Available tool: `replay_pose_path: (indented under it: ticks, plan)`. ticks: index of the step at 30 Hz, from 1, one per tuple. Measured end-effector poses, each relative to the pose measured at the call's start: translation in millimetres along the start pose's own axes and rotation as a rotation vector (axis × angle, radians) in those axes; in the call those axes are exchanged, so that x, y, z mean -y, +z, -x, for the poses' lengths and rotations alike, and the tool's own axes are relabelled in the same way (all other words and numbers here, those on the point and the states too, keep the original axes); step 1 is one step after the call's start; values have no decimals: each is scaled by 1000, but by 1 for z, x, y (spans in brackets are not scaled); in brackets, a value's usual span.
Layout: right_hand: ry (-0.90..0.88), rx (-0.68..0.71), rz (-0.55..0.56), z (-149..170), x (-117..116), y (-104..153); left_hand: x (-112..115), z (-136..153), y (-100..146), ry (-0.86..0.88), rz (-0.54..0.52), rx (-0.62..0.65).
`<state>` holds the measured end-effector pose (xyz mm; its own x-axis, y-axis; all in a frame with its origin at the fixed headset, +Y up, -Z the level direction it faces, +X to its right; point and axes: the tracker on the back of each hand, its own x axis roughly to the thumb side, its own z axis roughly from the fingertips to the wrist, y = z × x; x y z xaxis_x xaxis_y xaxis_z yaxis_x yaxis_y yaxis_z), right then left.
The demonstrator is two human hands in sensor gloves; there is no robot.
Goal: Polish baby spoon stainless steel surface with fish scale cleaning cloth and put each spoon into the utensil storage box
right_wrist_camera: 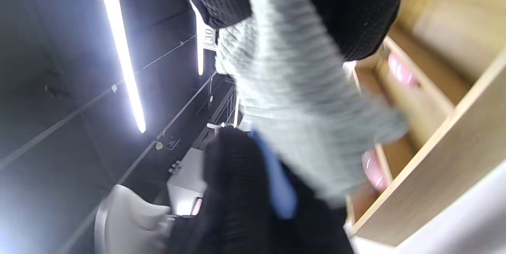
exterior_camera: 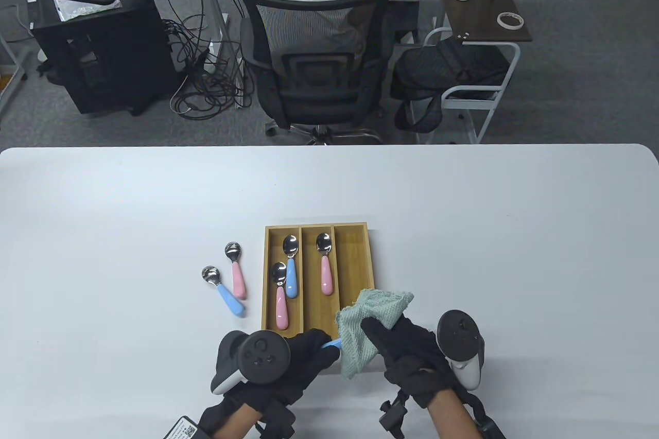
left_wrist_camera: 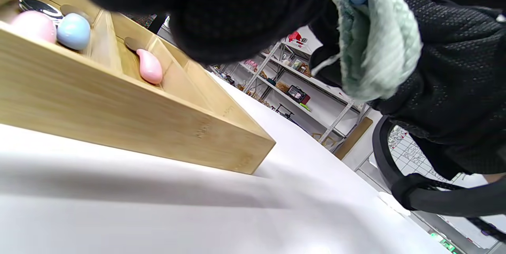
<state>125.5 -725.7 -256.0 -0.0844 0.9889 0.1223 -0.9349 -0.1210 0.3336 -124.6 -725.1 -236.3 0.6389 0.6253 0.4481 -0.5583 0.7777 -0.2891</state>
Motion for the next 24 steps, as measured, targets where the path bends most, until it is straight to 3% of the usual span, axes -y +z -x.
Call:
replay_pose_path:
  ticks: [15,21,24]
  plan:
    - [190,-28,143,8,4,-4,6,0,-3,-5,47,-4]
    - [180,-13,81,3,0,-2,3,1,-1,21,46,0]
    - [103,-12,-33,6,-1,-5,2,4,-2,15,52,-8]
